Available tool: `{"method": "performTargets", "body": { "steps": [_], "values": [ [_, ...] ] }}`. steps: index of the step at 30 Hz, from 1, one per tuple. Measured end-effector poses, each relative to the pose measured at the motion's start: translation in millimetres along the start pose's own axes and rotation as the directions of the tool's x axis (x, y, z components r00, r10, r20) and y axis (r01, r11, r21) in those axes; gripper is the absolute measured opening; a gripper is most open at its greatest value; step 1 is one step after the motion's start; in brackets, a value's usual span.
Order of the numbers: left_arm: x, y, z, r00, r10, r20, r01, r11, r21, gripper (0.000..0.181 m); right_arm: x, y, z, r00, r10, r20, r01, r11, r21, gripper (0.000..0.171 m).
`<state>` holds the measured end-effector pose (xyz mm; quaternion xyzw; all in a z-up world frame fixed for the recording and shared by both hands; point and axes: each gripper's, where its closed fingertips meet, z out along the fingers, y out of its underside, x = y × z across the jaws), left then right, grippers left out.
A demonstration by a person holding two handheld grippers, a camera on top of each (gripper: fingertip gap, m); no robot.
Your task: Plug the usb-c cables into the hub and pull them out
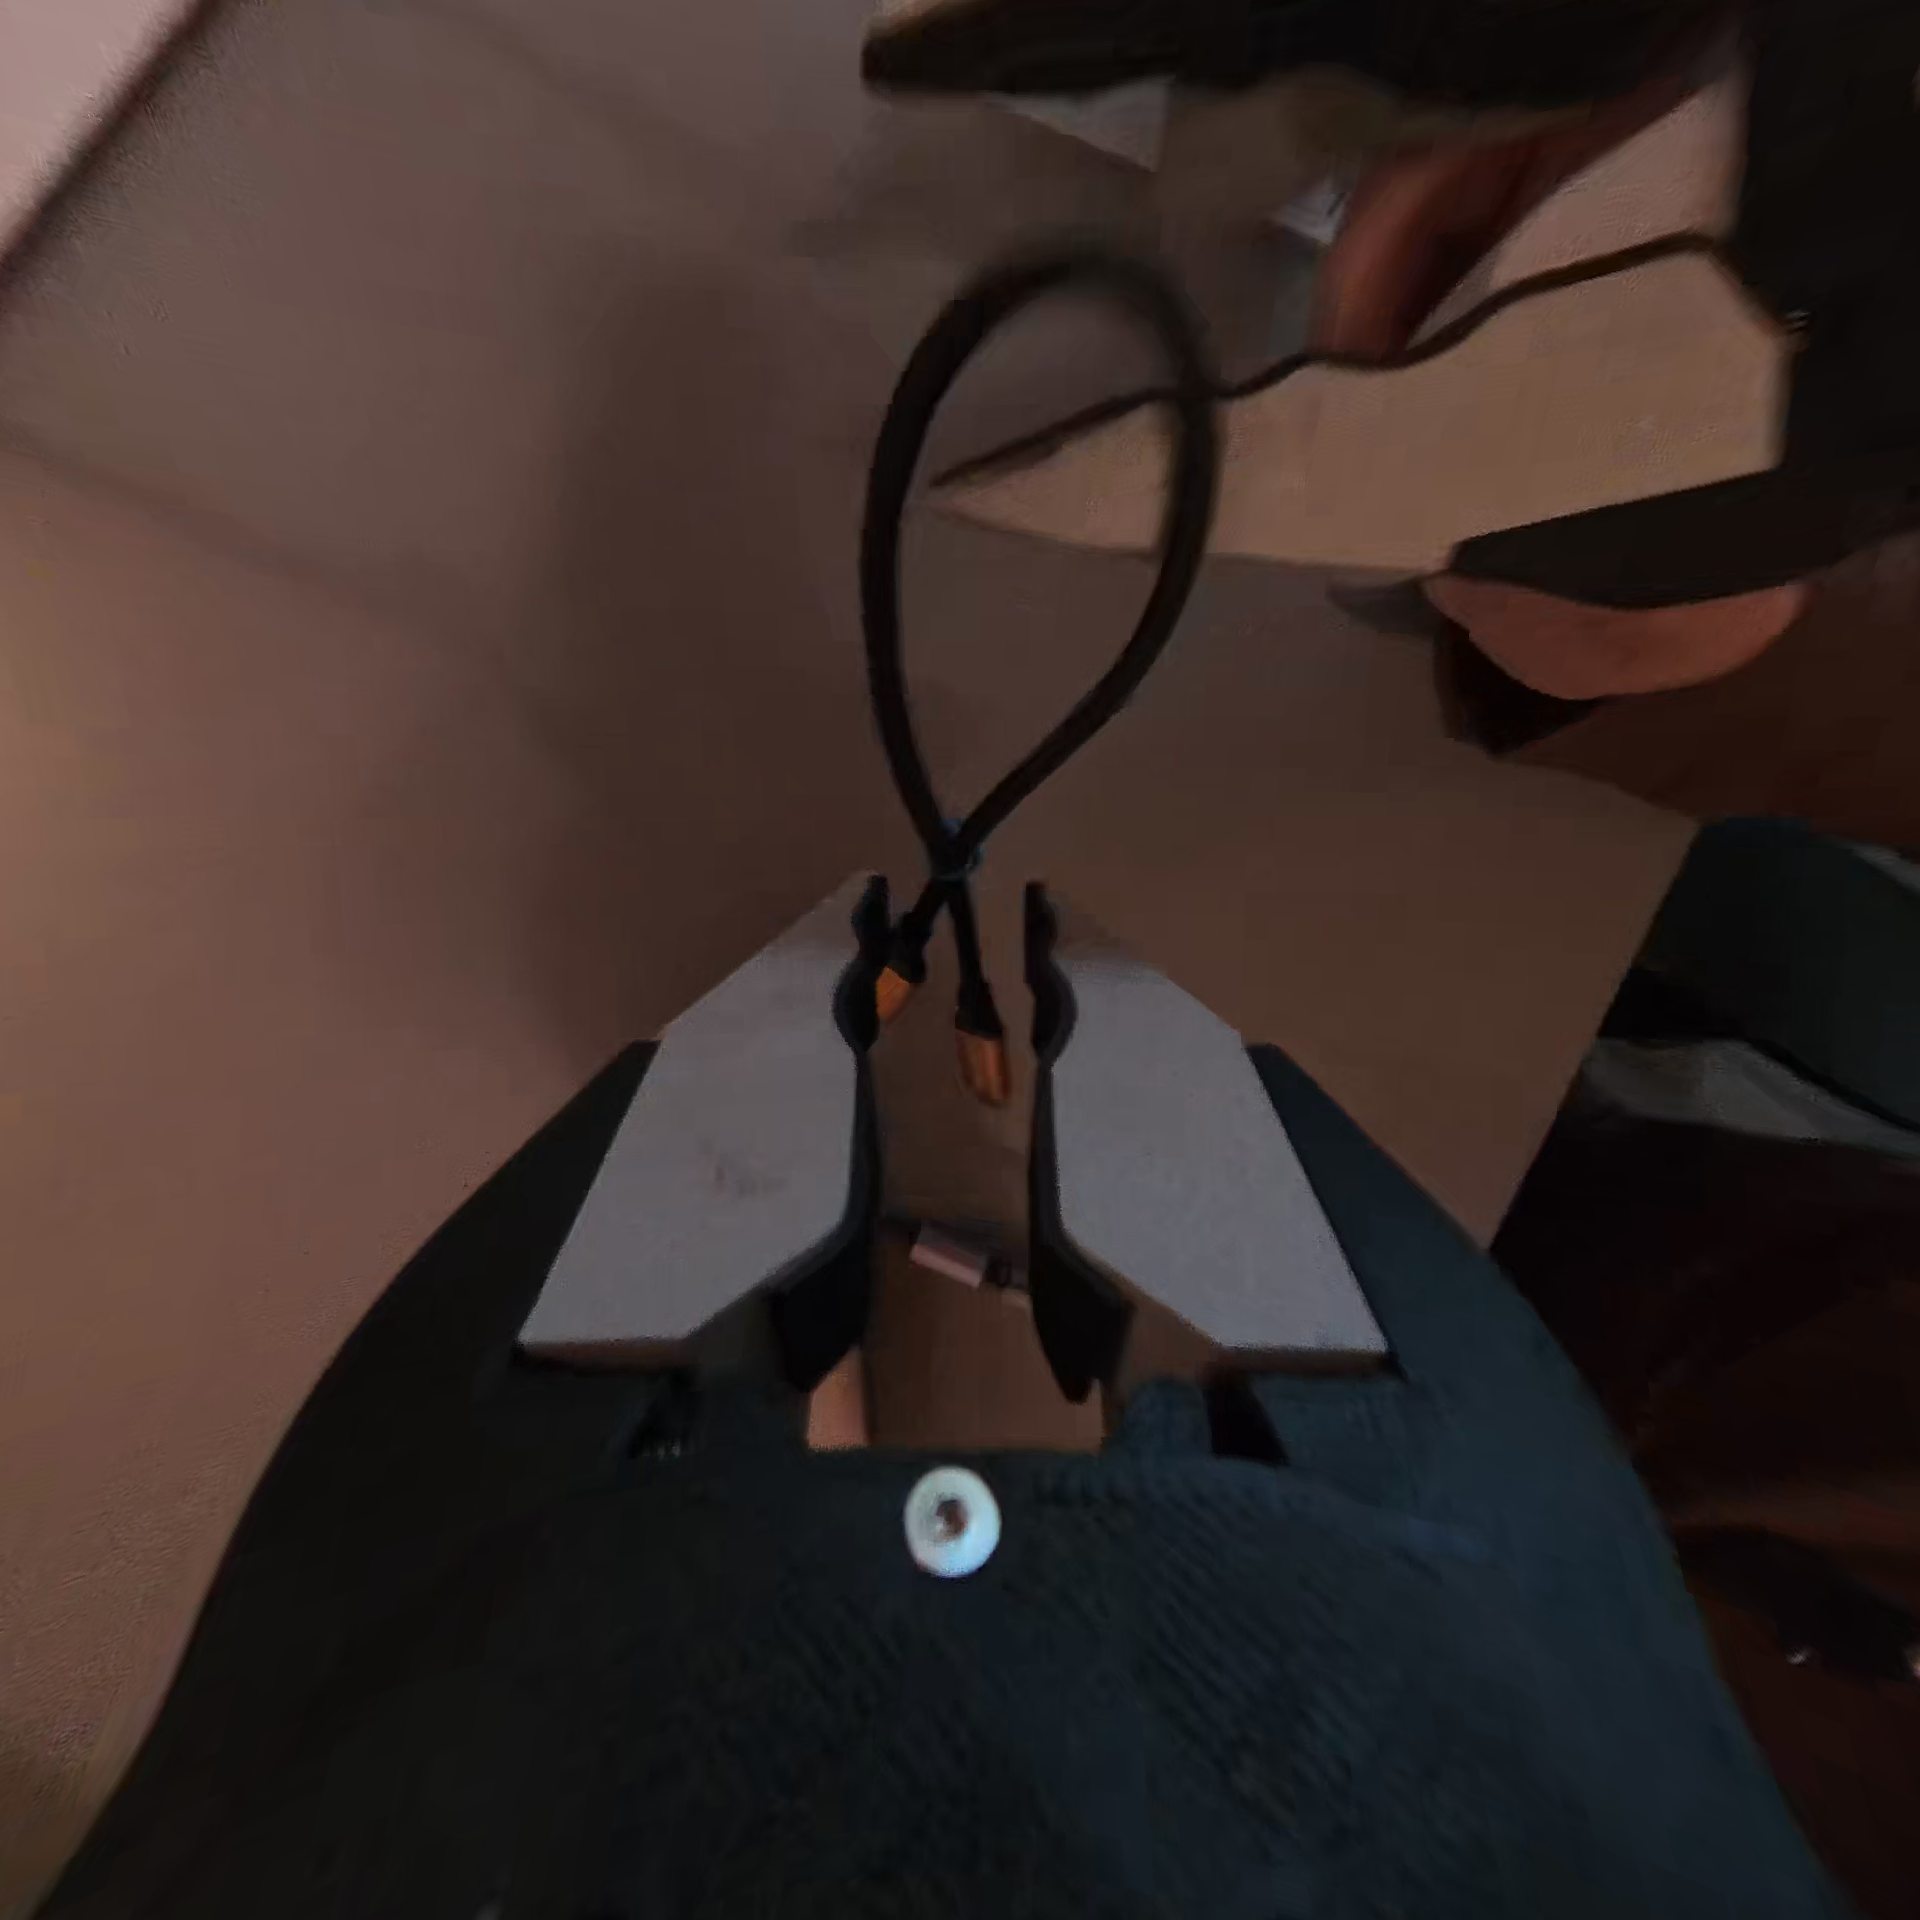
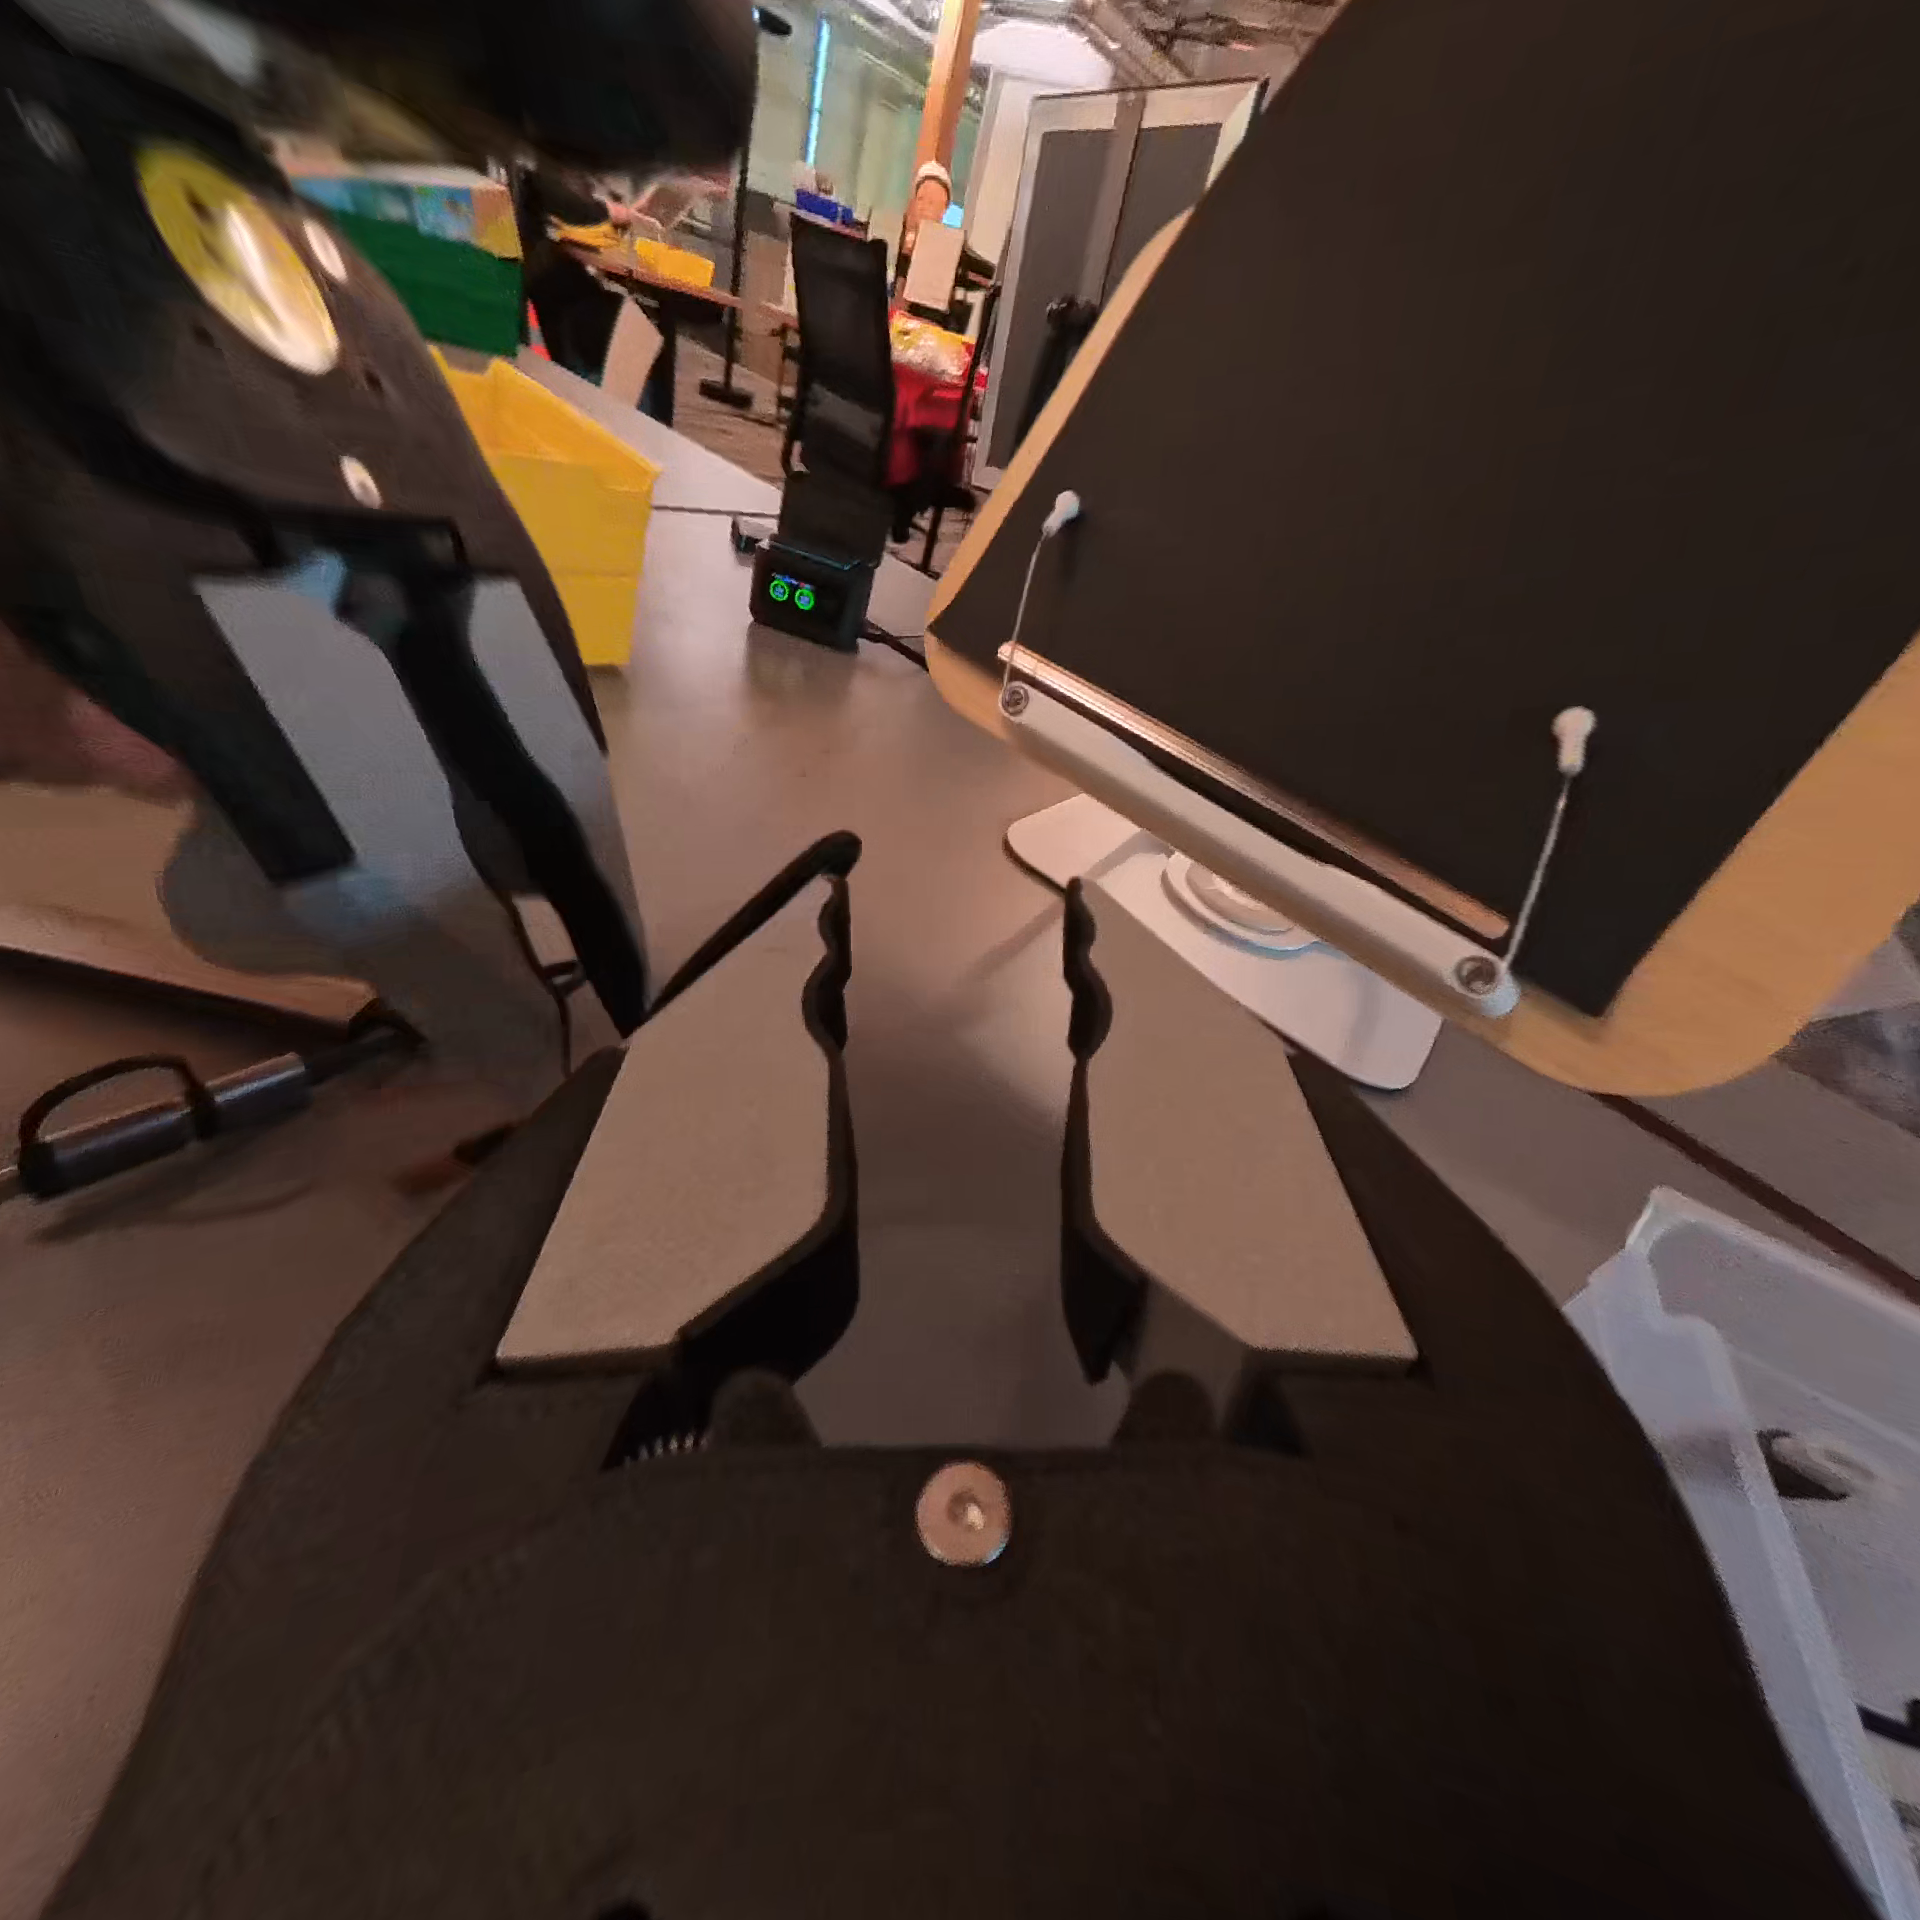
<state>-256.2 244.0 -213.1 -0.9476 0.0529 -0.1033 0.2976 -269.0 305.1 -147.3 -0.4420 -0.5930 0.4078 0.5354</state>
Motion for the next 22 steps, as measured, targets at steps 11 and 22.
{"method": "performTargets", "body": {
  "steps": [11,22],
  "values": [
    [-12,28,-63,0.995,-0.092,0.043,0.085,0.986,0.143,0.068,38,15,-1,0.971,0.225,-0.08,-0.228,0.973,-0.039,0.043],
    [-21,165,-84,0.947,-0.197,0.254,0.16,0.974,0.159,0.077,-34,-8,7,0.99,0.051,0.132,-0.045,0.998,-0.049,0.056]
  ]
}}
